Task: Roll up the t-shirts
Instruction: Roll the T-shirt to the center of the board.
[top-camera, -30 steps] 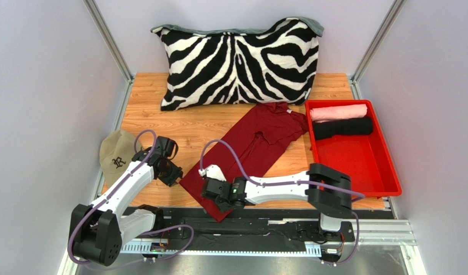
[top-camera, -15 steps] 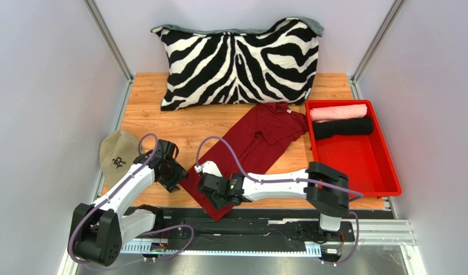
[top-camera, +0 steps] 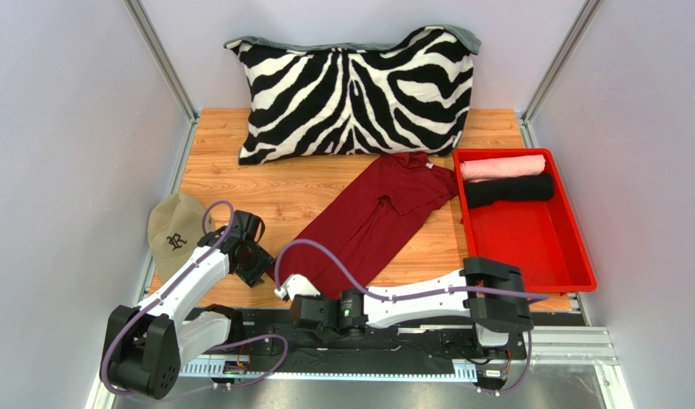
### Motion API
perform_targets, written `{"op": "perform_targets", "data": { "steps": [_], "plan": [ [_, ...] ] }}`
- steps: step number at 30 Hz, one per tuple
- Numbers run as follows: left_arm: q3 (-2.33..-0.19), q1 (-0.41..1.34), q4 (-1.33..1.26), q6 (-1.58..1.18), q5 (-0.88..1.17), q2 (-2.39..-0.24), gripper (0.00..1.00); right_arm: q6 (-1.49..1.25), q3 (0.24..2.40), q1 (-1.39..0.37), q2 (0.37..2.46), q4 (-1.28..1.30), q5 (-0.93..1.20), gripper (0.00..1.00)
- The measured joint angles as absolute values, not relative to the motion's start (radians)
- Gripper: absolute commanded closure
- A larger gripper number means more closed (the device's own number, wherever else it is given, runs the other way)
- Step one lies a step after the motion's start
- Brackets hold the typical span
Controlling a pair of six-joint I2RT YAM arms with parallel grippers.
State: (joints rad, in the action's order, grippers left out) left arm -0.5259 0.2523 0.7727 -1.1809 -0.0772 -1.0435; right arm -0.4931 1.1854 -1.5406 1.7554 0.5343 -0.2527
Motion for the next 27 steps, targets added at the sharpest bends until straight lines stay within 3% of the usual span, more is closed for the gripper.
{"op": "perform_targets", "data": {
  "steps": [7, 14, 17, 20, 27],
  "plan": [
    [-0.526, 0.253, 0.762, -1.171, -0.096, -1.062, 0.60, -0.476, 1.201, -1.584, 1.842, 0.559, -0.274, 0.50],
    [-0.528, 0.253, 0.741, -1.157, -0.101, -1.090, 0.75, -0.467, 1.221, -1.586, 1.854, 0.586, -0.340, 0.59],
    [-0.536, 0.253, 0.738, -1.152, -0.107, -1.100, 0.92, -0.459, 1.230, -1.586, 1.854, 0.588, -0.359, 0.70],
    [-0.547, 0.255, 0.735, -1.141, -0.113, -1.108, 1.00, -0.449, 1.245, -1.586, 1.862, 0.589, -0.369, 0.85],
    [-0.575, 0.272, 0.739, -1.127, -0.118, -1.110, 1.00, -0.435, 1.256, -1.582, 1.865, 0.595, -0.387, 0.94]
  ]
}}
